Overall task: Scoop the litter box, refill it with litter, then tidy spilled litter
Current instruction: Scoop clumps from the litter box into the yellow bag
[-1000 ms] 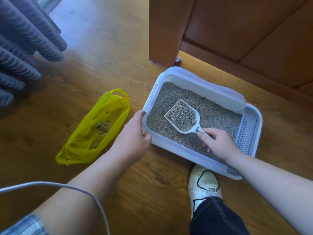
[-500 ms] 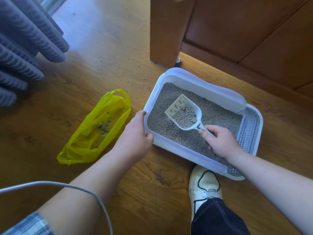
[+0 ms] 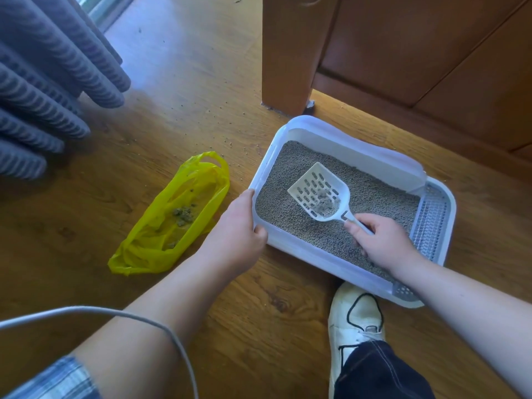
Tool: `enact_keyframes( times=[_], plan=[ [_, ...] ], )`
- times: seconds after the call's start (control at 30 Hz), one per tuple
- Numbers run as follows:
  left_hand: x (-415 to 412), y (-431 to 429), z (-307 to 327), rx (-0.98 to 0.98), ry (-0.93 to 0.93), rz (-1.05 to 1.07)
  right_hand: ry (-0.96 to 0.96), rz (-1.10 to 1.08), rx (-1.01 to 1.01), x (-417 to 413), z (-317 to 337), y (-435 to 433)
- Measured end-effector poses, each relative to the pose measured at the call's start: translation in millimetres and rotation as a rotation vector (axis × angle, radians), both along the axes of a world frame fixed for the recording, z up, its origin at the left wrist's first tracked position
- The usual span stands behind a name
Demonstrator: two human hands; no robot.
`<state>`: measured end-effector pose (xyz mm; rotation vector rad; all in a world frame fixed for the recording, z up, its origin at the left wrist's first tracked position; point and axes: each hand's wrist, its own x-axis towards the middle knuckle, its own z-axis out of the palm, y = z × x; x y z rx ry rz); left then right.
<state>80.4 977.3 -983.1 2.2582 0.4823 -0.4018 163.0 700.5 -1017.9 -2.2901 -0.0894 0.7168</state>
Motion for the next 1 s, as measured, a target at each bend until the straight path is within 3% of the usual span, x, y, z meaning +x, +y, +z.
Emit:
enact_keyframes(
  times=[0.3,0.6,0.83,1.0],
  plan=[
    [-11.8,8.7,4.6,-0.003,0.013,-0.08,0.025,-0.05,0.028,-5.8,24.8,14.9],
    [-36.1,52.5,15.3,0.167,0.144,0.009,-0.115,0.218,0.034,4.6,72.4,104.9],
    [-77.9,111.7,32.5,0.21,0.244,0.198,-0.231,0.582,-0.269,12.7,69.9,194.6],
    [-103.1,137.5,46.6,0.205,0.234,0.293,-0.52,0.874,-0.572,2.6,57.6,252.8]
  ],
)
